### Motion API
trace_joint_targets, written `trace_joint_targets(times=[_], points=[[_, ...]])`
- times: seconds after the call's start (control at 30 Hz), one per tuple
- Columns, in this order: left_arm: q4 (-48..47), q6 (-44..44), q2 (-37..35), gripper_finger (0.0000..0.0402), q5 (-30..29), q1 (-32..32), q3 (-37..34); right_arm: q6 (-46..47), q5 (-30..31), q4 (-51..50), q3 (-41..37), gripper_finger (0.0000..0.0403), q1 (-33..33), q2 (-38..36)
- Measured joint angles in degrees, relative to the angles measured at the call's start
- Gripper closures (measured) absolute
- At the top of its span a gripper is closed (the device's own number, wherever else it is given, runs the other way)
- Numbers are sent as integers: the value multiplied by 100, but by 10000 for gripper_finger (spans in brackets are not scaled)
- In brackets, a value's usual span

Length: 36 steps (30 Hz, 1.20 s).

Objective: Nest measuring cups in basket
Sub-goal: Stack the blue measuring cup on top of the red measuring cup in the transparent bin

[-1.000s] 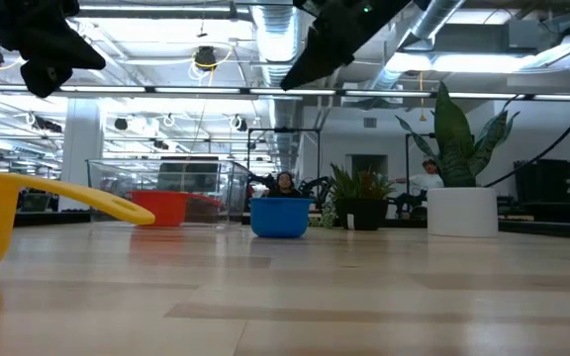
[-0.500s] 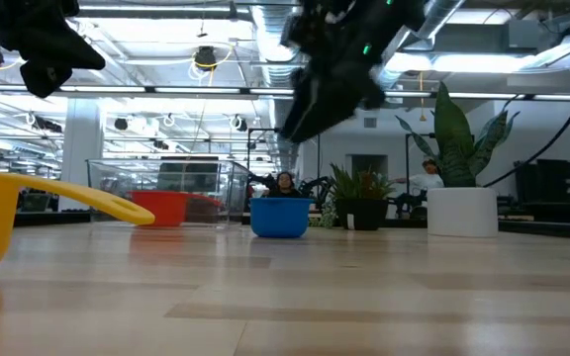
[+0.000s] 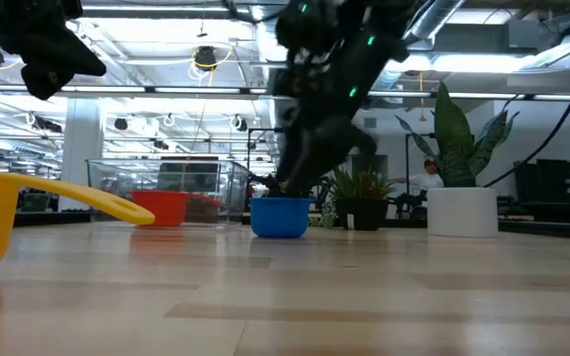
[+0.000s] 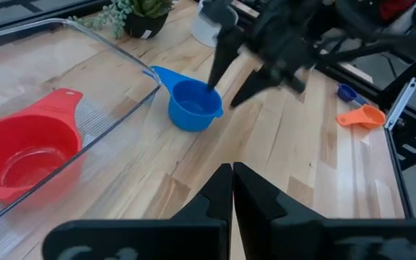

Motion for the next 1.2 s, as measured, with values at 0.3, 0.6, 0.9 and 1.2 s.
trace_joint_targets(times=[0.3, 0.6, 0.9, 1.2], points=[[-21, -48, 141, 401, 107, 7, 0, 36, 5, -70, 65, 159, 7, 377], [-24, -79, 216, 401, 129, 9, 0, 1132, -18, 9, 101, 218, 1, 429], [-28, -37, 249, 401, 125, 9, 0, 2665, -56, -34, 101, 373, 10, 495], [-26, 34, 249, 401, 116, 9, 0, 3583, -46, -342, 1177, 394, 47, 495]])
